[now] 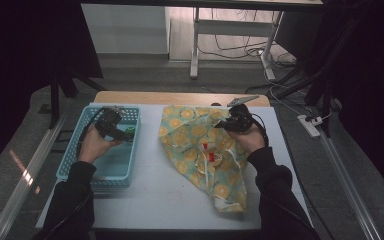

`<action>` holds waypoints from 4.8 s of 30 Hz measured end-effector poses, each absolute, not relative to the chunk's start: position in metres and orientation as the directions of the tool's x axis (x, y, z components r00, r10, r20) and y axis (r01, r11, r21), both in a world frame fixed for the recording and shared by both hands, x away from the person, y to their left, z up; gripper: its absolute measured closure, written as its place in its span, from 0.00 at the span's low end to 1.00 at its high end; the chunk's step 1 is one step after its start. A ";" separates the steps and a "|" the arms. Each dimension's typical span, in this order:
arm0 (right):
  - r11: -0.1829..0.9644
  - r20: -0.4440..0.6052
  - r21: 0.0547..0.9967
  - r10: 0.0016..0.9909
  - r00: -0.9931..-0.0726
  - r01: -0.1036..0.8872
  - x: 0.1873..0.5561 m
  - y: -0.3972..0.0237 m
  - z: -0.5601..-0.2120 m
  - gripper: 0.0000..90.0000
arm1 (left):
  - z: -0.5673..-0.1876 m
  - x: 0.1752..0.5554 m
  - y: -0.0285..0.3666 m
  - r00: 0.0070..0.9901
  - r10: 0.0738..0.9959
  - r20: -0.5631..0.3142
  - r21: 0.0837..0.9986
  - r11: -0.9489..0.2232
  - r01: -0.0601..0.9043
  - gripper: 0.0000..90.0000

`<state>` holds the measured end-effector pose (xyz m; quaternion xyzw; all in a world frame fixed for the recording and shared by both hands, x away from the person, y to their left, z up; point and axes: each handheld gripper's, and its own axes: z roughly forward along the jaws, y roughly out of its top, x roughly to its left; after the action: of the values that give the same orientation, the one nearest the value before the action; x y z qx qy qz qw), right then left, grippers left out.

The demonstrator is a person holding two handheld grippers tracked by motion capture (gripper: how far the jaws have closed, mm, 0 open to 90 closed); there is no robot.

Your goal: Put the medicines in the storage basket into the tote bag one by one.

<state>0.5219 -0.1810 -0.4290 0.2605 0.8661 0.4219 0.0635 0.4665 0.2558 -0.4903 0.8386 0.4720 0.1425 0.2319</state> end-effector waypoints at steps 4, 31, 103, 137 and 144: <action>0.508 0.112 0.763 0.506 -0.855 0.400 0.522 -0.181 -0.430 1.00 | -0.494 0.471 0.255 0.527 0.850 0.010 0.520 -0.454 0.723 0.22; 0.508 0.114 0.761 0.507 -0.855 0.403 0.523 -0.180 -0.431 1.00 | -0.479 0.470 0.265 0.520 0.852 -0.066 0.558 -0.400 0.727 0.58; 0.502 0.115 0.765 0.511 -0.852 0.405 0.523 -0.182 -0.433 1.00 | -0.448 0.451 -0.006 0.884 0.467 -0.035 0.673 -0.642 0.366 0.58; 0.502 0.119 0.761 0.515 -0.849 0.411 0.522 -0.186 -0.436 1.00 | -0.460 0.449 0.000 0.874 0.482 -0.062 0.701 -0.602 0.382 0.40; 0.504 0.122 0.758 0.516 -0.848 0.415 0.523 -0.186 -0.437 1.00 | -0.450 0.436 0.008 0.887 0.453 -0.092 0.708 -0.596 0.378 0.29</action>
<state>0.5227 -0.1855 -0.4366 0.2690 0.8650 0.4194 0.0600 0.4360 0.0077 -0.4496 0.8921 0.2330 0.0488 0.3841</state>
